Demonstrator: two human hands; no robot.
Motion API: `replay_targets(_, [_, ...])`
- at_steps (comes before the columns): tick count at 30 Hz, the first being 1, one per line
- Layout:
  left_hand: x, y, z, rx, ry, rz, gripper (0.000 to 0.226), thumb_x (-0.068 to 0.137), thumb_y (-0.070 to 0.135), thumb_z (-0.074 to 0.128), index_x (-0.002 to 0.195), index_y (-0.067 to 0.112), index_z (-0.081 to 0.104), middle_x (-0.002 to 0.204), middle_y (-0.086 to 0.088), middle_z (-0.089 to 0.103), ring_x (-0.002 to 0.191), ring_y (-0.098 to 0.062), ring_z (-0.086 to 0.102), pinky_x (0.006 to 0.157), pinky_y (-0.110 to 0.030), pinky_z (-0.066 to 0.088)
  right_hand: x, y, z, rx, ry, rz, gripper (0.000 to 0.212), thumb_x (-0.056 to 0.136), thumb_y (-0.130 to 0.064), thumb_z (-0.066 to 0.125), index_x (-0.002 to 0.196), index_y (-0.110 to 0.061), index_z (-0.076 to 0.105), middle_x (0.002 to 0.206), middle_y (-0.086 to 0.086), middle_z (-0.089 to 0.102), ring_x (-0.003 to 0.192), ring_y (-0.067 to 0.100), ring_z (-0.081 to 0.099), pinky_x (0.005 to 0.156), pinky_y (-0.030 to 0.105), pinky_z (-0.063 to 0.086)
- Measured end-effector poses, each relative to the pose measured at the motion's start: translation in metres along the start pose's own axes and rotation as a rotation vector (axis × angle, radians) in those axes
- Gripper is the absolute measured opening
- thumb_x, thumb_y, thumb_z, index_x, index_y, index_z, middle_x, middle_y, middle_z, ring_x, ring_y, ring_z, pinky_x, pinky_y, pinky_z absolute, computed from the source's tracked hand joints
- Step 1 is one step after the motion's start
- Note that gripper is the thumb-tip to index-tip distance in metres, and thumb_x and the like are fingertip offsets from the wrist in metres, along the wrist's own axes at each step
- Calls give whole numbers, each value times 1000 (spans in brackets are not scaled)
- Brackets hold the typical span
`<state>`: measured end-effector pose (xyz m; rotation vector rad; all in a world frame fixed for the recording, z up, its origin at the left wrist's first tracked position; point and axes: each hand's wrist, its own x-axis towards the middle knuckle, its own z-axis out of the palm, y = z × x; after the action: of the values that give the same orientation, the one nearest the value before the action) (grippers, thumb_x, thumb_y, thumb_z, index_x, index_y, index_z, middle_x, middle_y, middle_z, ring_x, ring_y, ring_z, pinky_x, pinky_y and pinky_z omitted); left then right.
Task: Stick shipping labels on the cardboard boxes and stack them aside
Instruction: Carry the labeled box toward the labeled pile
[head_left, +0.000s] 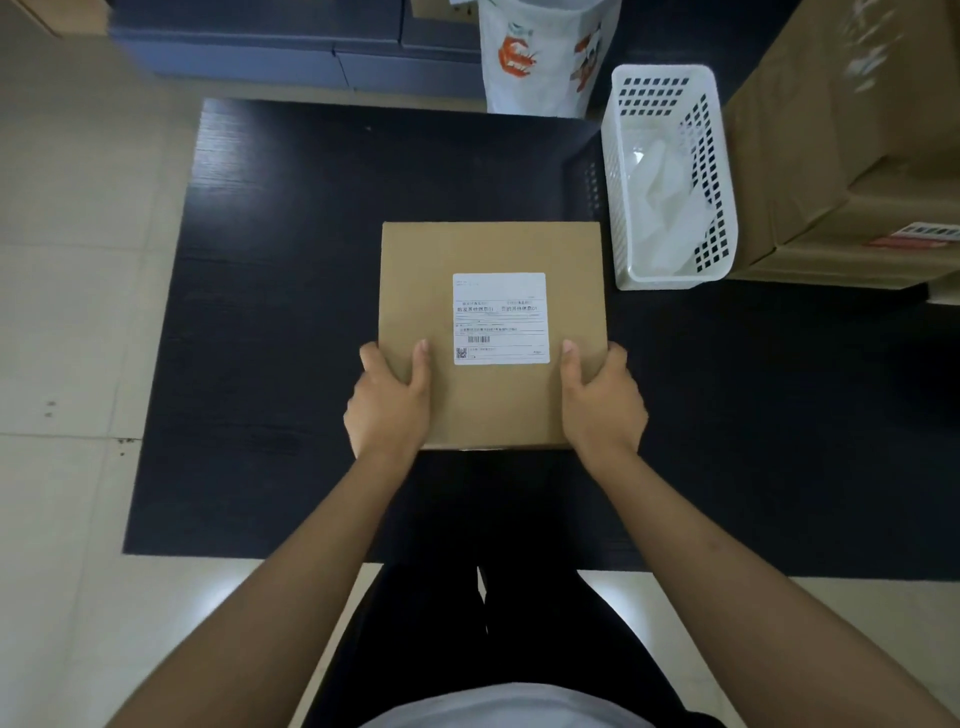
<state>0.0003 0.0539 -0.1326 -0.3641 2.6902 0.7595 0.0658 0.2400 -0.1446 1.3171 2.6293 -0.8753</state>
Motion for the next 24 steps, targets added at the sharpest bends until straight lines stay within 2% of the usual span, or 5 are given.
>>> replay_targets(2, [0, 3, 2, -23, -17, -38, 56, 92, 61, 37, 116, 11, 40, 101, -7, 60, 82, -25, 49, 72, -34, 34, 2, 0, 2, -22, -15, 10, 64, 93, -62, 35, 132, -12, 41, 124, 10, 58, 107, 31, 57, 78, 38, 39])
replay_targets(8, [0, 2, -2, -63, 5, -14, 53, 92, 62, 39, 110, 12, 42, 91, 1, 54, 78, -21, 47, 70, -33, 34, 1, 0, 1, -4, 1, 20, 64, 91, -64, 36, 130, -13, 44, 118, 8, 60, 102, 29, 59, 75, 37, 41])
replay_targets(14, [-6, -8, -11, -122, -32, -66, 55, 90, 63, 41, 113, 13, 43, 94, 1, 55, 81, -22, 51, 70, -33, 39, -7, -4, -2, 35, -38, -8, 63, 92, -62, 39, 127, -11, 48, 117, 8, 61, 102, 28, 59, 78, 37, 43])
replay_targets(21, [-23, -44, -27, -443, -176, -111, 60, 89, 55, 54, 135, 18, 41, 113, 6, 53, 100, -14, 54, 81, -27, 39, -19, 7, -4, 261, -192, 21, 69, 87, -67, 43, 139, -21, 40, 128, 3, 57, 114, 24, 55, 95, 44, 47])
replay_targets(24, [-35, -52, -18, -520, -162, -108, 62, 89, 54, 54, 138, 20, 39, 120, 6, 54, 103, -12, 53, 82, -26, 41, -30, 16, 1, 336, -206, 8, 67, 88, -64, 48, 138, -21, 41, 126, 0, 58, 113, 21, 56, 94, 38, 47])
